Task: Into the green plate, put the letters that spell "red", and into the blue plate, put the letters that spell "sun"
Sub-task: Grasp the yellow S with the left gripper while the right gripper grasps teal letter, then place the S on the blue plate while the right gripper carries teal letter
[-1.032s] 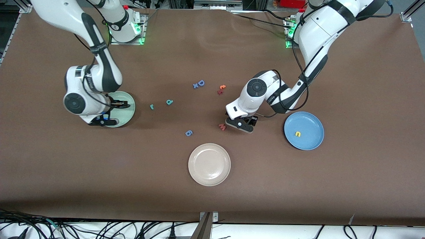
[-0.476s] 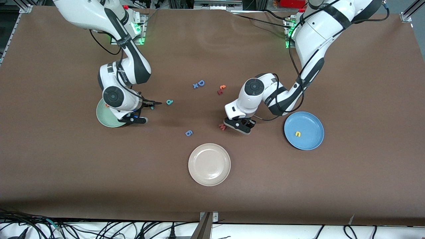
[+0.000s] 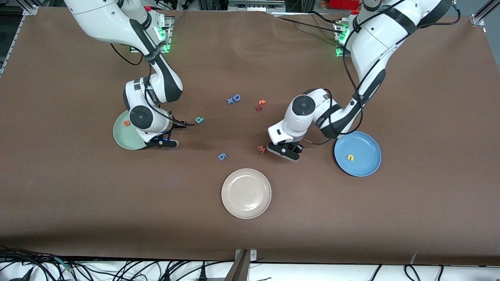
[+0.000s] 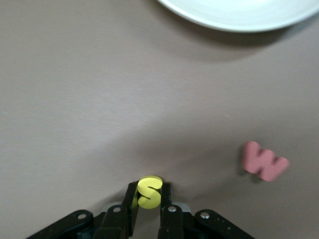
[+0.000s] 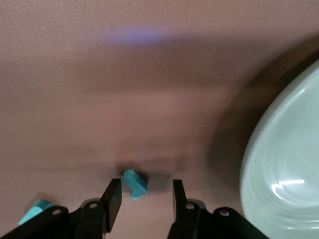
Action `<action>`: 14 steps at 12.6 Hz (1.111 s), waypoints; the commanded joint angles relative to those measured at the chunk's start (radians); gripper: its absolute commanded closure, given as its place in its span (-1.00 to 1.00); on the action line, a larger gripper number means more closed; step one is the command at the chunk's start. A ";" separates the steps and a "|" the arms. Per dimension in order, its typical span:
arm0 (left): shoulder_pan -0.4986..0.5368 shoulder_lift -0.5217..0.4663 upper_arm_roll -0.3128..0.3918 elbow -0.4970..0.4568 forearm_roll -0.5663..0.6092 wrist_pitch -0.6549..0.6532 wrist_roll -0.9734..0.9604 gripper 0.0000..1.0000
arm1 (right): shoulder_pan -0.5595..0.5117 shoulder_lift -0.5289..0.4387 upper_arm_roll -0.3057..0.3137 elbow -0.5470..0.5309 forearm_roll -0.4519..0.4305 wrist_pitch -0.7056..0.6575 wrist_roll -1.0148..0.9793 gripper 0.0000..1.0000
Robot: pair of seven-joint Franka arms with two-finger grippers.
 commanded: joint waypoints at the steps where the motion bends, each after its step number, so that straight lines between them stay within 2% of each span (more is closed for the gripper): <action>1: 0.069 -0.024 -0.039 0.005 0.041 -0.038 -0.004 1.00 | -0.007 0.007 0.019 0.004 0.018 0.022 0.003 0.02; 3: 0.151 -0.045 -0.118 0.008 0.041 -0.179 0.002 1.00 | -0.007 0.009 0.021 0.001 0.019 0.020 0.005 0.07; 5: 0.275 -0.050 -0.241 0.010 0.042 -0.326 0.008 1.00 | -0.007 0.007 0.022 -0.007 0.019 0.020 0.005 0.07; 7: 0.401 -0.065 -0.333 0.010 0.042 -0.486 0.080 1.00 | -0.007 0.007 0.022 -0.013 0.019 0.020 0.003 0.10; 9: 0.512 -0.070 -0.395 0.010 0.042 -0.612 0.214 0.98 | -0.007 0.007 0.022 -0.013 0.019 0.020 0.003 0.34; 11: 0.599 -0.075 -0.407 0.010 0.044 -0.672 0.343 0.98 | -0.007 0.007 0.022 -0.013 0.019 0.020 0.003 0.60; 14: 0.696 -0.076 -0.404 -0.013 0.059 -0.672 0.463 0.95 | -0.007 0.007 0.022 -0.013 0.019 0.020 0.003 0.86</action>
